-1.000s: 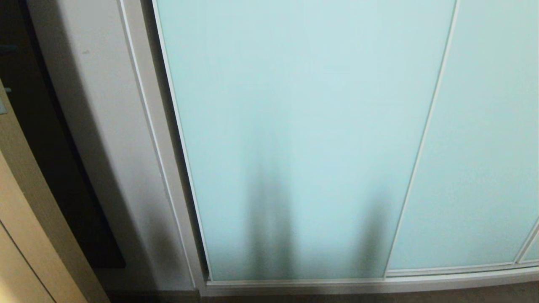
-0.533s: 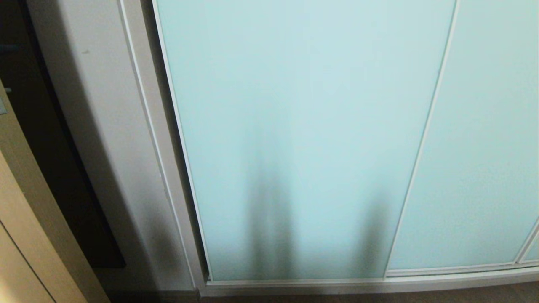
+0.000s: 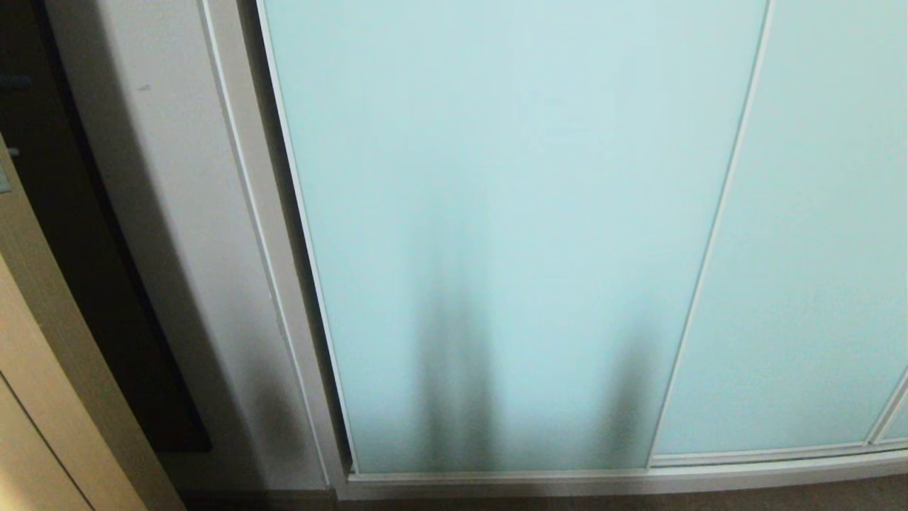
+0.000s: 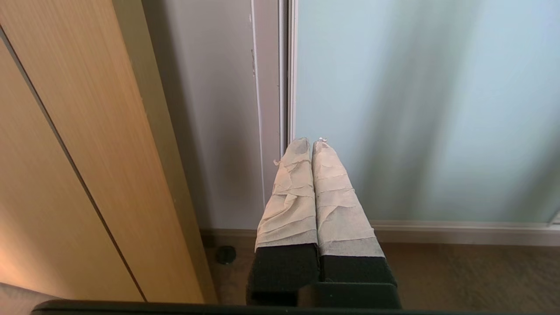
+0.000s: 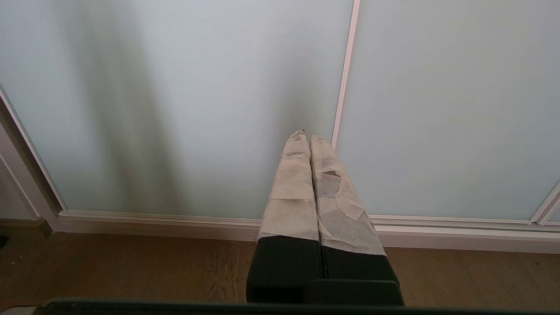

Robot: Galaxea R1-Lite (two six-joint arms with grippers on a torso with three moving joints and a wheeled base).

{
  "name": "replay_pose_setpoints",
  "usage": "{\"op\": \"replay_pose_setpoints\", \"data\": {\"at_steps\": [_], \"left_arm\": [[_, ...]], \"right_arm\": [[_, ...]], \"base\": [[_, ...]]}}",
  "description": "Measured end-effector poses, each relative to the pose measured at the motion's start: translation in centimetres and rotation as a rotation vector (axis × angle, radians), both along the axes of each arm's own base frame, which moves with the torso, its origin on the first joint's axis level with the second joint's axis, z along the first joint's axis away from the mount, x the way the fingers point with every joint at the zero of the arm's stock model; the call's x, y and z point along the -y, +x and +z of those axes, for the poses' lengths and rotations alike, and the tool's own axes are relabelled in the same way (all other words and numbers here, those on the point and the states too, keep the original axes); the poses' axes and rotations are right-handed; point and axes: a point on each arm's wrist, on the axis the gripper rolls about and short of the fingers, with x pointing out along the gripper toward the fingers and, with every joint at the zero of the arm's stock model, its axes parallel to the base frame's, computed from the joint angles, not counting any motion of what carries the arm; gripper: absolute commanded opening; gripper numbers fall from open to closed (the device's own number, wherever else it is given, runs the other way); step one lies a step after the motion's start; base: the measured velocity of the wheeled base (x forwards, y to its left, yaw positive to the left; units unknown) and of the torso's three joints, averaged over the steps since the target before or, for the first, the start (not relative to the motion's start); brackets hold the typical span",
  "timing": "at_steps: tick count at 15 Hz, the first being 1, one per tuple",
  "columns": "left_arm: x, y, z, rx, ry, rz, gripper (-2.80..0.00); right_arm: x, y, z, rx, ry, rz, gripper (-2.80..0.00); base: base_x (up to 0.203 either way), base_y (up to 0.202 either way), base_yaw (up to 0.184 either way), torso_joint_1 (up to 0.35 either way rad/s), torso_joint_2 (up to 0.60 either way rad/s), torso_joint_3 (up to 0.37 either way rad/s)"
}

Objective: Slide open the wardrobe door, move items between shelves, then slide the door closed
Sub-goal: Open the door

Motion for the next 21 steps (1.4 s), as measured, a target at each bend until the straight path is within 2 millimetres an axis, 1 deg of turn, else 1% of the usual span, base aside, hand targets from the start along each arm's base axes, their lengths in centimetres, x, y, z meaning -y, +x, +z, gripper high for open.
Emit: {"op": "replay_pose_setpoints", "data": {"at_steps": [4,6,8,11,13,15,16,19,21], "left_arm": [[0.0,0.0,0.0,0.002,0.041,-0.007,-2.8],[0.0,-0.2,0.7,0.007,0.053,0.0,-2.8],[0.0,-0.5,3.3,0.056,0.049,0.012,-2.8],[-0.2,-1.1,8.4,0.15,0.031,0.075,-2.8],[-0.2,-0.8,11.1,0.177,0.027,0.102,-2.8],[-0.3,0.6,13.5,0.202,0.021,0.138,-2.8],[-0.3,1.7,14.6,0.217,0.017,0.154,-2.8],[-0.4,6.6,17.5,0.262,0.005,0.213,-2.8],[-0.5,10.5,19.1,0.291,-0.003,0.245,-2.8]], "right_arm": [[0.0,0.0,0.0,0.0,0.0,0.0,-2.8],[0.0,0.0,0.0,0.0,0.0,0.0,-2.8],[0.0,0.0,0.0,0.0,0.0,0.0,-2.8],[0.0,0.0,0.0,0.0,0.0,0.0,-2.8],[0.0,0.0,0.0,0.0,0.0,0.0,-2.8],[0.0,0.0,0.0,0.0,0.0,0.0,-2.8],[0.0,0.0,0.0,0.0,0.0,0.0,-2.8],[0.0,0.0,0.0,0.0,0.0,0.0,-2.8],[0.0,0.0,0.0,0.0,0.0,0.0,-2.8]], "base": [[0.0,0.0,0.0,0.0,0.0,0.0],[0.0,0.0,0.0,0.0,0.0,0.0],[0.0,0.0,0.0,0.0,0.0,0.0],[0.0,0.0,0.0,0.0,0.0,0.0],[0.0,0.0,0.0,0.0,0.0,0.0],[0.0,0.0,0.0,0.0,0.0,0.0],[0.0,0.0,0.0,0.0,0.0,0.0],[0.0,0.0,0.0,0.0,0.0,0.0],[0.0,0.0,0.0,0.0,0.0,0.0]]}}
